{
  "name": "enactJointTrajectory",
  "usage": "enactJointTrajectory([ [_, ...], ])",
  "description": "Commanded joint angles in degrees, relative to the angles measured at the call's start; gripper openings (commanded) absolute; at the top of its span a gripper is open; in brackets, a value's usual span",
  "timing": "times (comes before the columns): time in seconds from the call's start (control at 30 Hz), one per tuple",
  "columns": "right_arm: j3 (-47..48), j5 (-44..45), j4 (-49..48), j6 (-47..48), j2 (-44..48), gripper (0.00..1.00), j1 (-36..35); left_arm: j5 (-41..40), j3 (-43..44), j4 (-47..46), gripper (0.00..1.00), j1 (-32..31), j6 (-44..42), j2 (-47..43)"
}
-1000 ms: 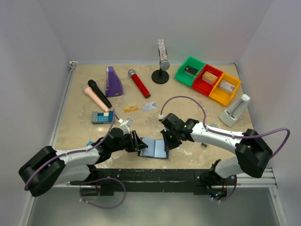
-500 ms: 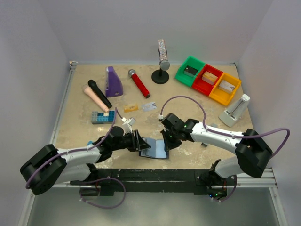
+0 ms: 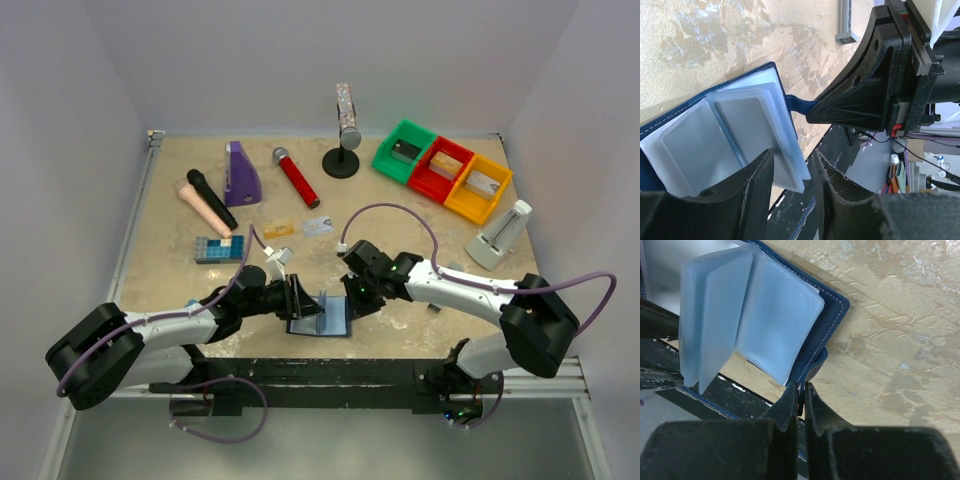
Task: Take the credit cards out of the card holder
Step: Remove the credit card from the card holder.
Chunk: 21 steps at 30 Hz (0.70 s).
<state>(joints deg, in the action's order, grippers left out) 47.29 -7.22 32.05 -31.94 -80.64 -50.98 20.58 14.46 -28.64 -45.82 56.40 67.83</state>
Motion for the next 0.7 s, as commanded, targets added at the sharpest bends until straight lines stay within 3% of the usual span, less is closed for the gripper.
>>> enactJointTrajectory([
  [0.0, 0.08, -0.51, -1.2, -0.4, 0.31, 0.0, -0.08, -1.5, -0.57, -1.33, 0.4, -0.23, -1.12, -0.33],
  [0.67, -0.97, -0.25, -1.2, -0.31, 1.45, 0.0, -0.08, -9.94, -3.82, 7.46, 0.32, -0.23, -0.85, -7.53],
])
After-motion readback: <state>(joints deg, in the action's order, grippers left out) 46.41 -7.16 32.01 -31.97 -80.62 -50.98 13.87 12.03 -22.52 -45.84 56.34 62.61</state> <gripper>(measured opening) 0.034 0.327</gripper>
